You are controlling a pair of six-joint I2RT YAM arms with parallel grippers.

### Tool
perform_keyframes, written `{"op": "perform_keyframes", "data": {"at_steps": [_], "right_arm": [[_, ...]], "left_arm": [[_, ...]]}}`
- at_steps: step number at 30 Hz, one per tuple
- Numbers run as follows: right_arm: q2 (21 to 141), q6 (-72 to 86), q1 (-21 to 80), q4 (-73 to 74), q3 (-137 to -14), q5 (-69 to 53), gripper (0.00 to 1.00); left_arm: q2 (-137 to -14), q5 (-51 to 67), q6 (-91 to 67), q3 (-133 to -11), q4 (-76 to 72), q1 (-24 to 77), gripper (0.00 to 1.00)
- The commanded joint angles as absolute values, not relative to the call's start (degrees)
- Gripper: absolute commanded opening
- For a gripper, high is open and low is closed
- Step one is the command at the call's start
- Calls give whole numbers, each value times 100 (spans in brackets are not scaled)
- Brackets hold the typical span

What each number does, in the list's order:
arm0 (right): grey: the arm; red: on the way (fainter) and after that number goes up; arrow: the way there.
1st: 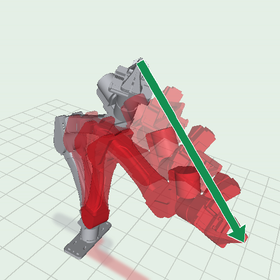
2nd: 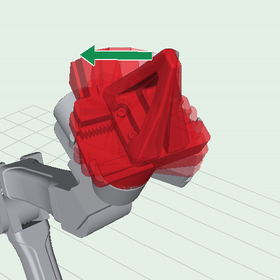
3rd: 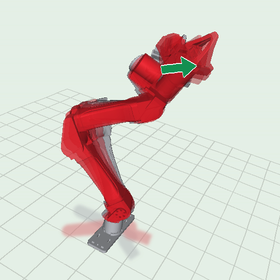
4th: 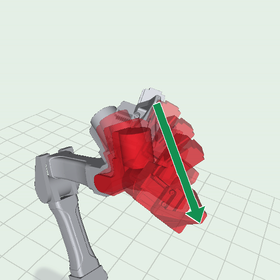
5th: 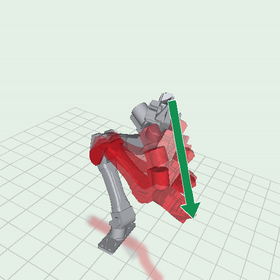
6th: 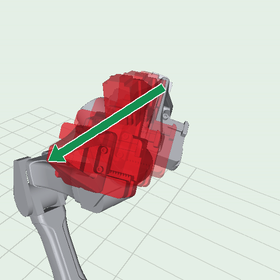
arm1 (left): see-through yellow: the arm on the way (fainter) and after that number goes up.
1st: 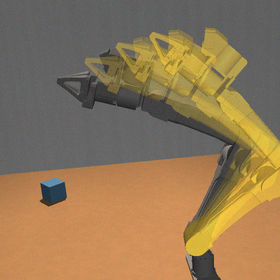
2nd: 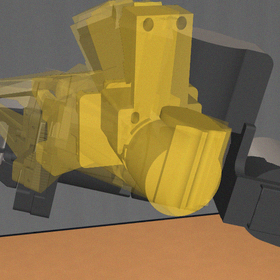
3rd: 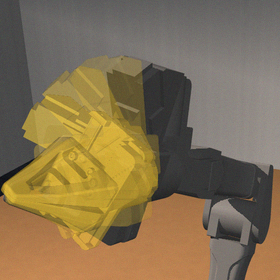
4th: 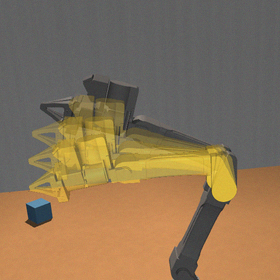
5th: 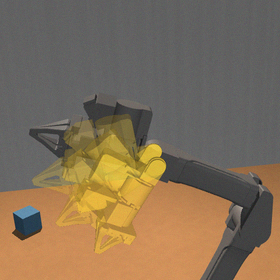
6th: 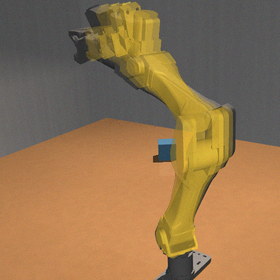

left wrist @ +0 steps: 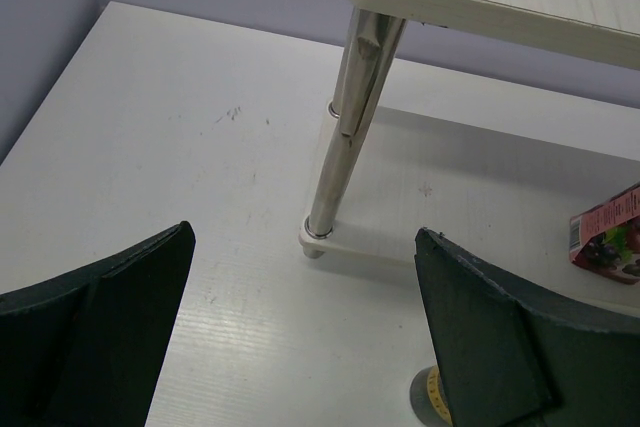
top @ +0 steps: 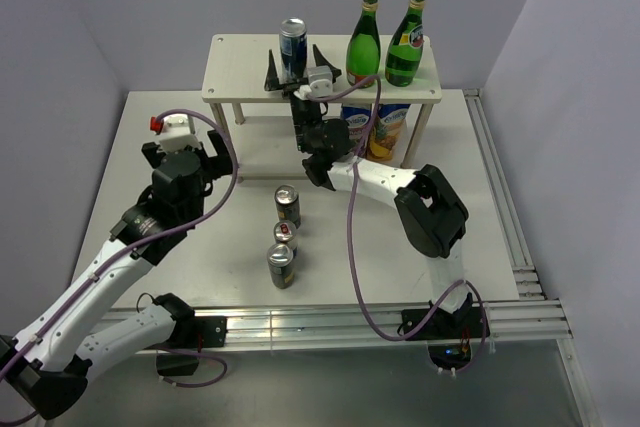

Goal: Place and organize the beverage onto the shelf

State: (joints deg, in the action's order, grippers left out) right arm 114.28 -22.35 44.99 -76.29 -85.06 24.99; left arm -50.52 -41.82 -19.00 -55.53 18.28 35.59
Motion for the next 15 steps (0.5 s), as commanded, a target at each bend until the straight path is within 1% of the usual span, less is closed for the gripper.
{"op": "perform_keyframes", "data": {"at_steps": [1,8,15], "right_arm": [[11610,-2179,4500,-7242,-8279,2804,100],[11373,-2259,4614,-7321,-8060,2918,100],[10996,-2496,4843,-7471,-7515,3146,100]], "left_arm": [[-4931,-4113,-1951,-5695,1652,3507,99],[-4913,-4061,-1969,-5713,1670,3454,99],[-4825,-4017,-1978,-5713,1652,3419,99]]}}
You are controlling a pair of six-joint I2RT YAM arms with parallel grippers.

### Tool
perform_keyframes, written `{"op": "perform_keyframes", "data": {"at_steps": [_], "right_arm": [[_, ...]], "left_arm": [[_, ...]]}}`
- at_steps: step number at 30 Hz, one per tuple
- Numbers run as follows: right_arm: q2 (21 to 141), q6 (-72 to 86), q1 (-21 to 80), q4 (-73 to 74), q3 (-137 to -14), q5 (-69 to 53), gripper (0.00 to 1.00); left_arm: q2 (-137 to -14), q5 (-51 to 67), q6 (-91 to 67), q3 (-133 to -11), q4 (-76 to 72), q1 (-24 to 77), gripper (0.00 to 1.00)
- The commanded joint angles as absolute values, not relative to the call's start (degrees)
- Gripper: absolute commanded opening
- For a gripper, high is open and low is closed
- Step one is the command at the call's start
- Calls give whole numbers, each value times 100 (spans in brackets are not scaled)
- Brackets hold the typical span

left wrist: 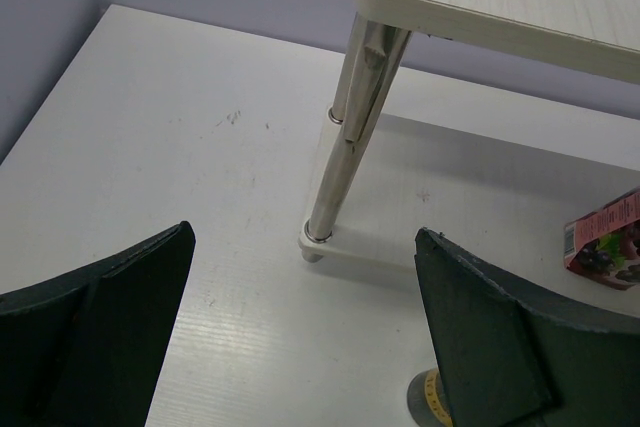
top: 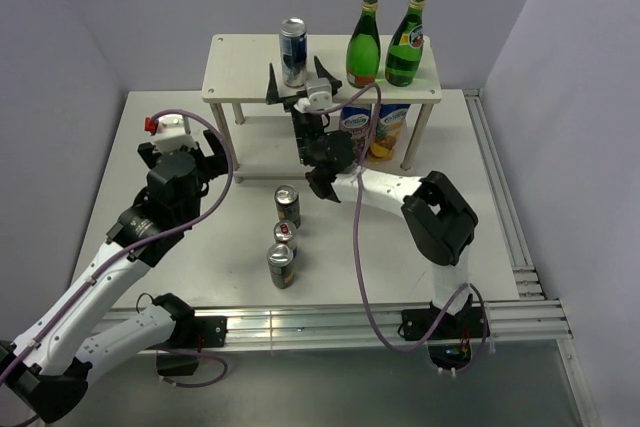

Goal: Place and organize the beverage onto the shelf

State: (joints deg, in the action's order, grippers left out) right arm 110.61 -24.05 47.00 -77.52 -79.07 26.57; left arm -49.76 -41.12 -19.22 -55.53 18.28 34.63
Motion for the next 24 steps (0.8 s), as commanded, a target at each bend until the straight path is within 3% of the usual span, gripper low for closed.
{"op": "perform_keyframes", "data": {"at_steps": [1,13,20,24], "right_arm": [[10899,-2522,4912,-7506,-7454,3173,100],[9775,-3146,5765,-8103,-6189,4481,100],[8597,-3700,7311,-8517,-4862,5860,100],[7974,-2923,8120,-7527,-4492,6564,100]], "left_arm": [[-4825,-4017,-1969,-5704,1635,3419,99],[-4755,-4008,-1978,-5704,1652,3357,99],[-4781,-3999,-1978,-5678,1644,3322,99],[-4825,-4008,-1995,-5695,1661,3305,99]]}}
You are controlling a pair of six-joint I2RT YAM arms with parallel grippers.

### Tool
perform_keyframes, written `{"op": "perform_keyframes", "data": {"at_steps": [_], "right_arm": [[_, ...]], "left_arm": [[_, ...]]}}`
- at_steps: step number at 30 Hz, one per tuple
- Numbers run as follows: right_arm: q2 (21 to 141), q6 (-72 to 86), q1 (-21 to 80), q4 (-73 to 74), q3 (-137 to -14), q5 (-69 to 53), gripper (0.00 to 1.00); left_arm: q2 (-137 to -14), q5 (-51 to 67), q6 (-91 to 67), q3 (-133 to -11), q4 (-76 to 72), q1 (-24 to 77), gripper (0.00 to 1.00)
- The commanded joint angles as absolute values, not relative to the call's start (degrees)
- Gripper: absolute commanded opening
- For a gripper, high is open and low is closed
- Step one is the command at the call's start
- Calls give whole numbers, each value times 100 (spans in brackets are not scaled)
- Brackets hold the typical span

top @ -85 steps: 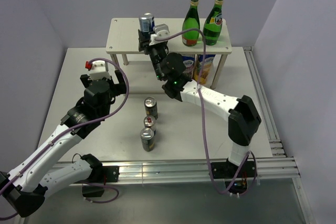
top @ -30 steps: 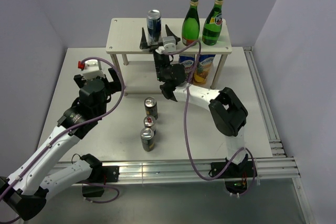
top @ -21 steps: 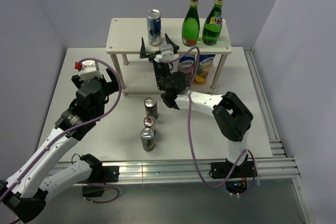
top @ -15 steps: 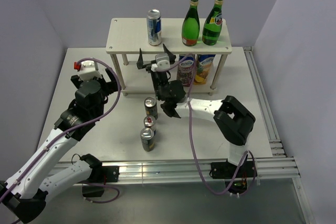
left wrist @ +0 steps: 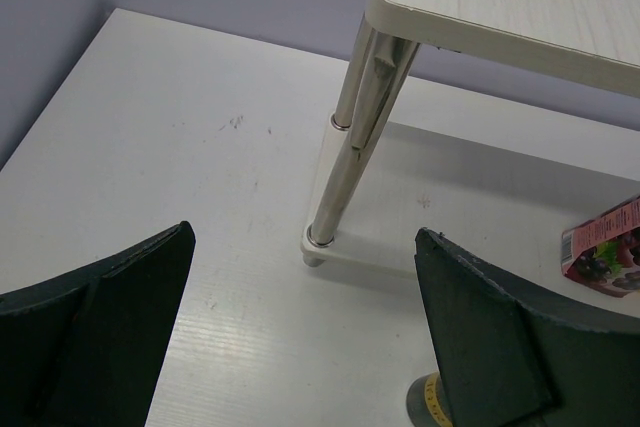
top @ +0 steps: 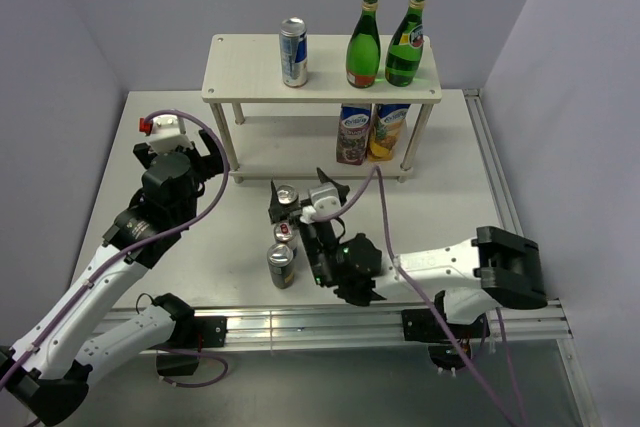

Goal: Place and organize the beverage onto the shelf

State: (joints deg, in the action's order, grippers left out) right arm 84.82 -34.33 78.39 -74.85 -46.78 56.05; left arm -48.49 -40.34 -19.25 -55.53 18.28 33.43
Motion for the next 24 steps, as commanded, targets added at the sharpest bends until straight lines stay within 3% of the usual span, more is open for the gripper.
{"op": "perform_keyframes", "data": {"at_steps": [1,6,10,16,24], "right_arm": [[7867,-2561,8330,-6697,-4404,6652,100],[7427,722,8306,-3554,-4596,6268,100],[7804,1686,7946,-1991,-5201,5557,100],[8516,2688,7208,-1065,-5756,4554,100],[9157,3041,6952,-738,-6021,4623,100]], "left_arm": [[-4825,-4008,-1995,-5695,1661,3305,99],[-4834,-3973,-1969,-5678,1661,3296,99],[-4966,-3771,-1969,-5704,1687,3296,99],[-5291,-3419,-1986,-5774,1802,3261,99],[-5361,-3349,-2004,-5792,1793,3208,99]]}}
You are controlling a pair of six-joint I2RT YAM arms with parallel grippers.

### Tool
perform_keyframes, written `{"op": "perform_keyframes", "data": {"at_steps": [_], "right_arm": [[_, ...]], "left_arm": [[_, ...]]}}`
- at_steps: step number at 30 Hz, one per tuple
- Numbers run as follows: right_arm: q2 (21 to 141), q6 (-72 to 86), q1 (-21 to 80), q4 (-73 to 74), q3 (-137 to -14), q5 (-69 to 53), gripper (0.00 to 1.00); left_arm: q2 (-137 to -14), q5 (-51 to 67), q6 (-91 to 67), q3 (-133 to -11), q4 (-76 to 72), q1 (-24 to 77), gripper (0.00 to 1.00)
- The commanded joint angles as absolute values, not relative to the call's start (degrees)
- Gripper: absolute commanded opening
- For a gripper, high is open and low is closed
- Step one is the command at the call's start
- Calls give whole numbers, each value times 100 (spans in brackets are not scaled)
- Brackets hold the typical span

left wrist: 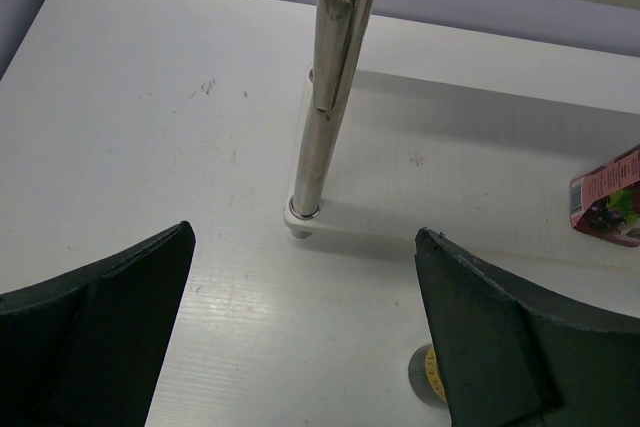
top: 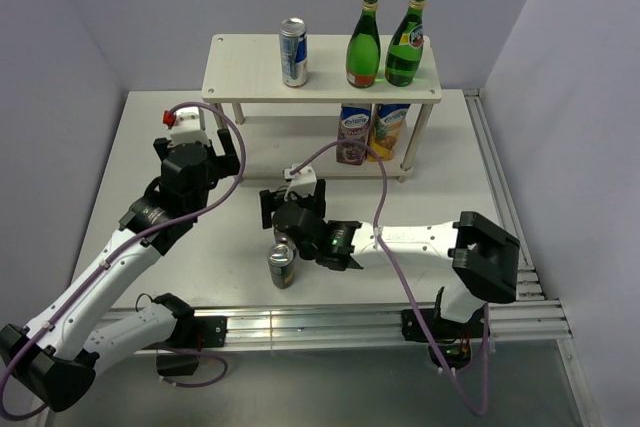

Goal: Place and organize the beverage onto the shelf

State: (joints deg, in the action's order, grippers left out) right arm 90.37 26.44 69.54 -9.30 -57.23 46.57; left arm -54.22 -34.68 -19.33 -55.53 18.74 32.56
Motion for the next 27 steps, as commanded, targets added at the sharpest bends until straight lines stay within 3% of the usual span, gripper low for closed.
{"op": "perform_keyframes", "data": {"at_steps": [1,13,18,21,25,27], "right_arm": [[9202,3041,6926,-790,-6003,4597,100],[9703,3085,6680,-1133,-5950,4640,100],[9931,3111,6522,-1239,-6003,4641,91],[10028,3111,6460,-1266,-6047,4641,79],[10099,3050,6364,-1309,-6082,4553,47],[10107,3032,6337,-1301,-6091,4509,39]], "left_arm": [[-5361,-3340,-2004,-5792,1802,3199,99],[-5326,-3349,-2021,-5783,1802,3190,99],[-5370,-3357,-2030,-5792,1802,3190,99],[-5379,-3366,-2021,-5792,1811,3190,99],[-5388,-3384,-2021,-5783,1802,3190,99],[-5388,-3401,-2013,-5783,1802,3190,99]]}}
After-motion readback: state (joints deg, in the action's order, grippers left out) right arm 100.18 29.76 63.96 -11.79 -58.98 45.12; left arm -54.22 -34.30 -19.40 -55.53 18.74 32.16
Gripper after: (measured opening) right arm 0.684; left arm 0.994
